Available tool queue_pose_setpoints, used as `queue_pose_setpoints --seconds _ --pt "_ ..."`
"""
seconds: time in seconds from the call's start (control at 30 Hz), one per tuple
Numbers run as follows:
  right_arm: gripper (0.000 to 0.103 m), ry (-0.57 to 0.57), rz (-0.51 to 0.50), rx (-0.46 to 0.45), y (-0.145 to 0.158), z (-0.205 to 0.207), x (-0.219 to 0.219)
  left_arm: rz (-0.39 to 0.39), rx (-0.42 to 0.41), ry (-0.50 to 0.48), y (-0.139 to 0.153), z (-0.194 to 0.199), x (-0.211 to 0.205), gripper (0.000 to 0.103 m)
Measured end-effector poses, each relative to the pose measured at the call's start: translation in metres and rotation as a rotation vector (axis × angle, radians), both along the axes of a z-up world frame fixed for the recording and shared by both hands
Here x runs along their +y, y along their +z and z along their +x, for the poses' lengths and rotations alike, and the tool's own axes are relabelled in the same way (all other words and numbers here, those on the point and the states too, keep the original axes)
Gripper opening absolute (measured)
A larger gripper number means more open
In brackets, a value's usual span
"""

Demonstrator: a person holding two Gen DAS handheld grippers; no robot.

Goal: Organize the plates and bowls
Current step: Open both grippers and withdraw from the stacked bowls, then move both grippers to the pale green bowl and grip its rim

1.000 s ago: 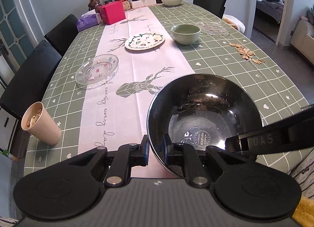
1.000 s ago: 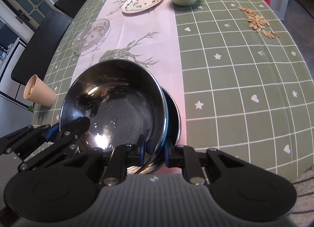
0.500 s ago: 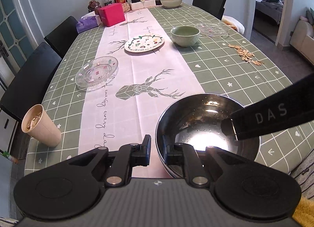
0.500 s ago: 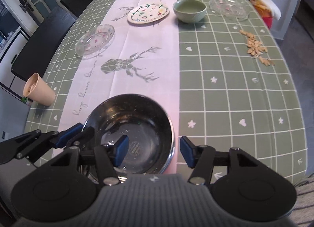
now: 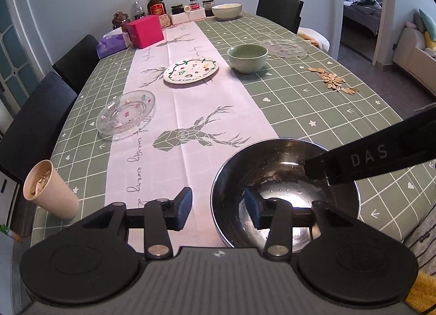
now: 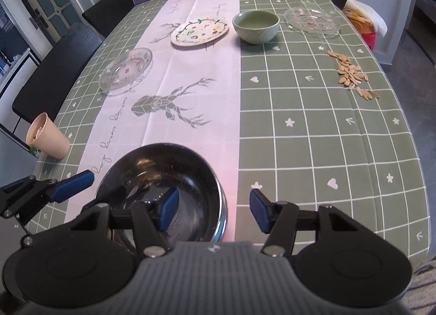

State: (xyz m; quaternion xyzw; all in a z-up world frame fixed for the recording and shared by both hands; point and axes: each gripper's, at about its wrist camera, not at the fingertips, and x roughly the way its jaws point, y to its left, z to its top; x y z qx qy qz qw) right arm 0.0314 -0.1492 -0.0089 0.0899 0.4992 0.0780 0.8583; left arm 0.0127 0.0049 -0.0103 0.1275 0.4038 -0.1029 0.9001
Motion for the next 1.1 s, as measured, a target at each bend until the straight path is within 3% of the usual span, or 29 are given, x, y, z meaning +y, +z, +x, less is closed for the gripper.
queue_pose_setpoints --seconds 0.17,0.23,0.3,0.4,0.63,0.77,0.97,1.1 --pt "0.066 -0.016 0.027 -0.045 -0.001 -0.002 -0.005 0.014 -0.030 -0.017 0.001 0.000 -0.005 0.067" --pt "0.071 -0.049 0.082 -0.040 -0.001 0.000 -0.012 0.022 -0.057 -0.026 0.002 -0.001 -0.008 0.073" --pt "0.072 -0.074 0.151 -0.020 -0.002 0.004 -0.018 0.026 -0.067 -0.024 0.004 0.001 -0.010 0.075" --pt "0.072 -0.084 0.197 -0.018 -0.002 0.010 -0.023 -0.027 -0.033 -0.019 0.010 0.008 -0.008 0.076" --pt "0.072 -0.099 0.205 -0.050 0.003 0.024 -0.038 -0.102 -0.052 0.060 0.033 0.034 0.006 0.080" --pt "0.072 -0.107 0.186 -0.071 0.011 0.034 -0.047 -0.096 -0.067 0.092 0.044 0.051 0.005 0.080" --pt "0.079 -0.082 0.049 -0.201 0.039 0.048 -0.051 -0.144 -0.072 0.098 0.066 0.074 0.003 0.080" --pt "0.079 -0.147 0.102 -0.233 0.056 0.067 -0.068 -0.143 -0.090 0.078 0.081 0.090 -0.003 0.080"
